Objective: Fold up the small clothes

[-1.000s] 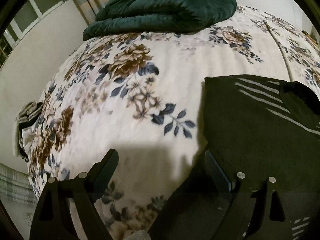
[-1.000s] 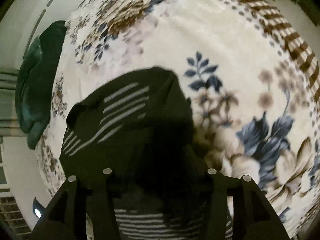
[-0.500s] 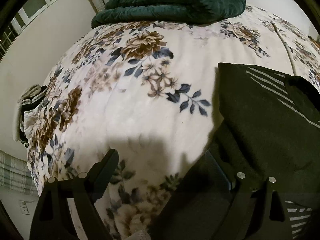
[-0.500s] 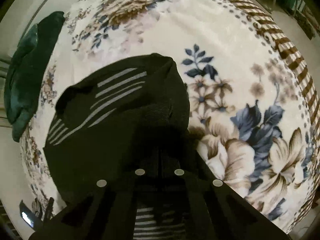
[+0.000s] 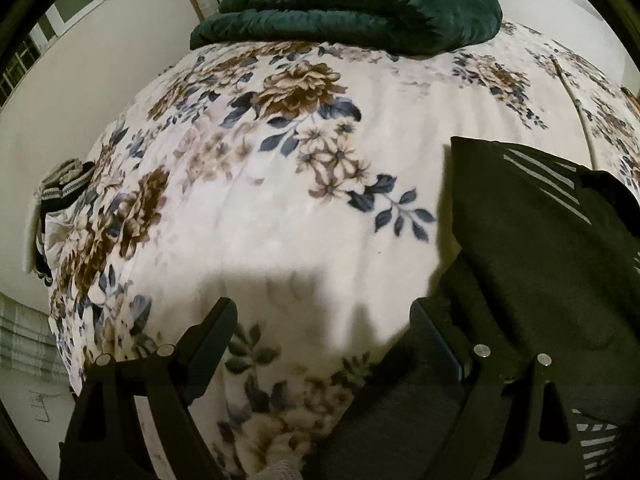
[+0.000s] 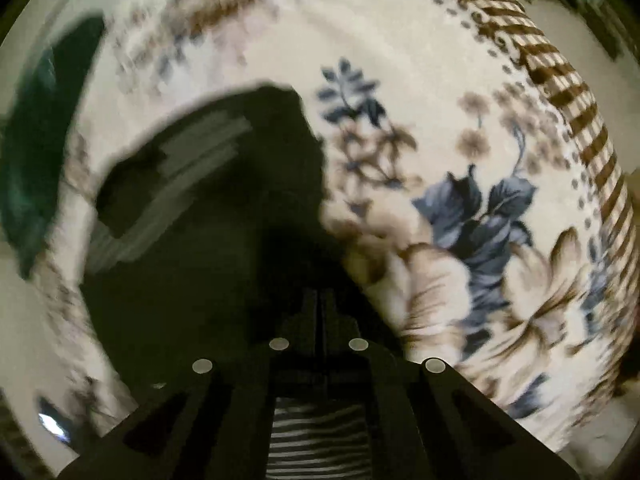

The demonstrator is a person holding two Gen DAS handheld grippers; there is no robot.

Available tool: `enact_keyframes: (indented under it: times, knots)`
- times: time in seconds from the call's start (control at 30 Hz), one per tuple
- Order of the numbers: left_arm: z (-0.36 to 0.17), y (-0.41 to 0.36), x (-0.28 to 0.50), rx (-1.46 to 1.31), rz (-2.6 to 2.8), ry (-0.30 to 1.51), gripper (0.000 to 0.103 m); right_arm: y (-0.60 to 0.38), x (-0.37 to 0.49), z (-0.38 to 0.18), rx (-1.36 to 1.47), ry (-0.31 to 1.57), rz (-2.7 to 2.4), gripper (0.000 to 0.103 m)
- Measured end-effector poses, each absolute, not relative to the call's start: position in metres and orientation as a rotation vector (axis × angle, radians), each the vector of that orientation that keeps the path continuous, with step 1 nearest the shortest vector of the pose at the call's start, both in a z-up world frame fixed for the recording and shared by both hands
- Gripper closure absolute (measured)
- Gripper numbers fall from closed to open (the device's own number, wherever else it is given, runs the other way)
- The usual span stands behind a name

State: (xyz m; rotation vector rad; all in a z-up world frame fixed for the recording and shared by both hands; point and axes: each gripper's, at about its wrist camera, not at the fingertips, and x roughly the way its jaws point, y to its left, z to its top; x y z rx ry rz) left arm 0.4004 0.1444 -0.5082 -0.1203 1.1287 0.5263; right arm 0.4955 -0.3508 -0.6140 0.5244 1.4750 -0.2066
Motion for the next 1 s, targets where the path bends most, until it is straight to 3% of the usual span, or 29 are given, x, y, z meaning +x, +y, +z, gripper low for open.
enact_keyframes:
  times: [0.03, 0.17, 0.2, 0.47, 0.67, 1.0]
  knots:
    - [-0.509, 0.145, 0.4, -0.124, 0.523, 1.132, 0.015, -0.347, 0.497, -0.615, 0.478, 1.482, -0.214, 0.095]
    - [-0.511, 0.145, 0.403, -0.119, 0.499, 1.134, 0.015, -0.334, 0.499, -0.596, 0.457, 1.389, -0.167, 0.054]
    - [-0.513, 0.144, 0.405, -0.116, 0.493, 1.139, 0.015, -0.331, 0.5, -0.59, 0.461, 1.361, -0.16, 0.051]
    - [-0.519, 0.14, 0.416, -0.089, 0.477, 1.141, 0.015, -0.293, 0.552, -0.576, 0.307, 1.315, -0.065, 0.05]
    - [-0.535, 0.148, 0.406, -0.135, 0.463, 1.168, 0.015, -0.203, 0.587, -0.567, 0.14, 1.356, 0.193, 0.05]
    - [-0.542, 0.146, 0.41, -0.332, 0.41, 1.134, 0.015, -0.059, 0.659, -0.612, 0.053, 1.459, 0.563, 0.05]
